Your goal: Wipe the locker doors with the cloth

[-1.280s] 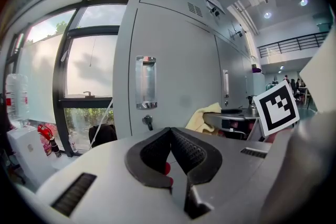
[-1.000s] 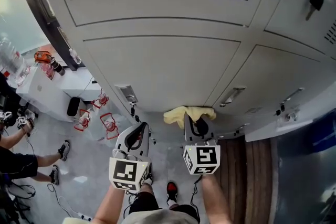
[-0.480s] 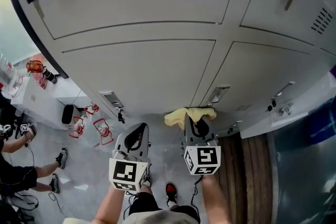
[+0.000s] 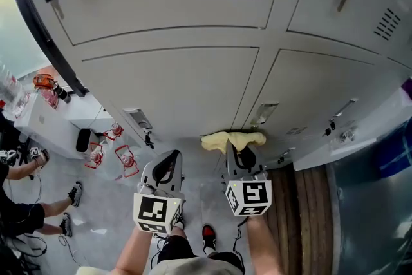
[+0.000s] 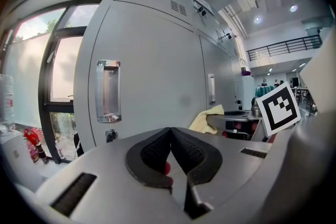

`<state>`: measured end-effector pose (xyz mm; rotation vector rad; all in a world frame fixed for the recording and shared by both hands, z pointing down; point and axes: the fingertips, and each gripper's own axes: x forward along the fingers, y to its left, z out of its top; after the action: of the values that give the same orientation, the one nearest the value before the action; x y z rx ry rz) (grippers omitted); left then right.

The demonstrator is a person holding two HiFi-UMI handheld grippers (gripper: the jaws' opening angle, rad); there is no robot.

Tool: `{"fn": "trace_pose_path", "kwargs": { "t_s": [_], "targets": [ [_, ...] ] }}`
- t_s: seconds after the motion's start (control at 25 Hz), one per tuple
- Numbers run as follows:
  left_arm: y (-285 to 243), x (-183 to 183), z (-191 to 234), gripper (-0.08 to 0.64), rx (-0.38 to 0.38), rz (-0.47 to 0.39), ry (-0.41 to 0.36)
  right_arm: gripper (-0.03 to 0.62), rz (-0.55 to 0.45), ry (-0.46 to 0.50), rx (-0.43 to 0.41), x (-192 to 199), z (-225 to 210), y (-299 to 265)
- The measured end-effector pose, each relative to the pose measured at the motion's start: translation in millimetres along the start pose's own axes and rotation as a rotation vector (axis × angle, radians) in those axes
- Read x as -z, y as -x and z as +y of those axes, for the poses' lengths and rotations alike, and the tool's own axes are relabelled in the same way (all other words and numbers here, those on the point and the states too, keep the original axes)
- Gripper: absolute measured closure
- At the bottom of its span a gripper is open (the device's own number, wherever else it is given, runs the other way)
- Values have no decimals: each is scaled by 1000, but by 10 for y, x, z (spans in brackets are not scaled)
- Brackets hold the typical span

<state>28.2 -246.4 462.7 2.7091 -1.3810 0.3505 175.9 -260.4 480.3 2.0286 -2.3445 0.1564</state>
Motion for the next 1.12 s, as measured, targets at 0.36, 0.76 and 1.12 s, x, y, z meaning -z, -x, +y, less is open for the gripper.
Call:
{"fn": "trace_pose_path", "kwargs": {
  "t_s": [0.36, 0.76, 1.12],
  "targets": [
    [456, -238, -143, 538, -41, -63, -19, 522, -82, 62, -11, -425, 121, 555],
    [1117, -349, -449, 538, -88, -105, -47, 522, -132, 114, -52, -656, 265, 1383],
    [1584, -100, -672, 538, -107, -99, -67, 522, -120, 114, -48, -470, 234, 2073]
  ]
}}
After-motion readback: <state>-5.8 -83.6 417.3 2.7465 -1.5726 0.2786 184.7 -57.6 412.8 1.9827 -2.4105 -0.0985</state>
